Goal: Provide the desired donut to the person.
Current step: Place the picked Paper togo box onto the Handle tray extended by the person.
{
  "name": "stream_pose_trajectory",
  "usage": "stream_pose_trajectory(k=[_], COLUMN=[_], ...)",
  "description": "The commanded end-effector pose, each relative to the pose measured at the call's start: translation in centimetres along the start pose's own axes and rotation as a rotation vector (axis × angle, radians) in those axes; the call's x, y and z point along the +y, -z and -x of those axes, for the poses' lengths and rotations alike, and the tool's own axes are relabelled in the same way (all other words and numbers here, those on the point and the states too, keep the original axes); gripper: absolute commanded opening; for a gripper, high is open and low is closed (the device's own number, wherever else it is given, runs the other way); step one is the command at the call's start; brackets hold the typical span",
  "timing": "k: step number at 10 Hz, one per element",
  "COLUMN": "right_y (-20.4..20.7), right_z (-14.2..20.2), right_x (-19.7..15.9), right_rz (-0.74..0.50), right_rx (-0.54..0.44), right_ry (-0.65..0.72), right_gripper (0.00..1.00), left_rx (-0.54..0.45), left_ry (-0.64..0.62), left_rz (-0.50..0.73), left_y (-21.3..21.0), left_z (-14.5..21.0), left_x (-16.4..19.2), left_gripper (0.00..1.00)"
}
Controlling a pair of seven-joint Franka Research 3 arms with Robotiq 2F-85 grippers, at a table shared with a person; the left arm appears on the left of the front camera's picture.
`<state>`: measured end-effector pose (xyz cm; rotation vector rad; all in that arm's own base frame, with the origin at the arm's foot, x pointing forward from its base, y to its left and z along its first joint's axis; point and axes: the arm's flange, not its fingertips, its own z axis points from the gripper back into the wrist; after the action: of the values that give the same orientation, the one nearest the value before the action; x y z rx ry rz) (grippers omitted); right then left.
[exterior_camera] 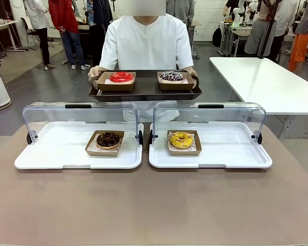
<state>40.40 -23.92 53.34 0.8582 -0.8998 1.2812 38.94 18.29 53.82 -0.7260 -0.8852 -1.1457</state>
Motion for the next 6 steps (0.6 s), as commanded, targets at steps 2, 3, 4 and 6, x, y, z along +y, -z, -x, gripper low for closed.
stream_pose_trajectory(k=[2, 3, 4, 6], right_y=[0.07, 0.07, 0.07, 0.07], right_z=[-0.02, -0.02, -0.02, -0.02], right_x=[-0.02, -0.02, -0.02, -0.02], right_rz=[-0.002, -0.002, -0.002, -0.002], right_rx=[-0.003, -0.003, -0.003, -0.003], right_ry=[-0.003, -0.003, -0.003, -0.003], right_gripper=[1.00, 1.00, 1.00, 1.00], left_rx=[-0.026, -0.020, -0.011, -0.004], left_ry=[0.020, 0.028, 0.042, -0.012], left_rz=[-0.025, -0.034, -0.032, -0.018], left_y=[-0.44, -0.73, -1.04, -0.73], left_z=[0.96, 1.22, 1.30, 1.12], left_x=[-0.03, -0.77, -0.94, -0.18], left_gripper=[1.00, 1.00, 1.00, 1.00])
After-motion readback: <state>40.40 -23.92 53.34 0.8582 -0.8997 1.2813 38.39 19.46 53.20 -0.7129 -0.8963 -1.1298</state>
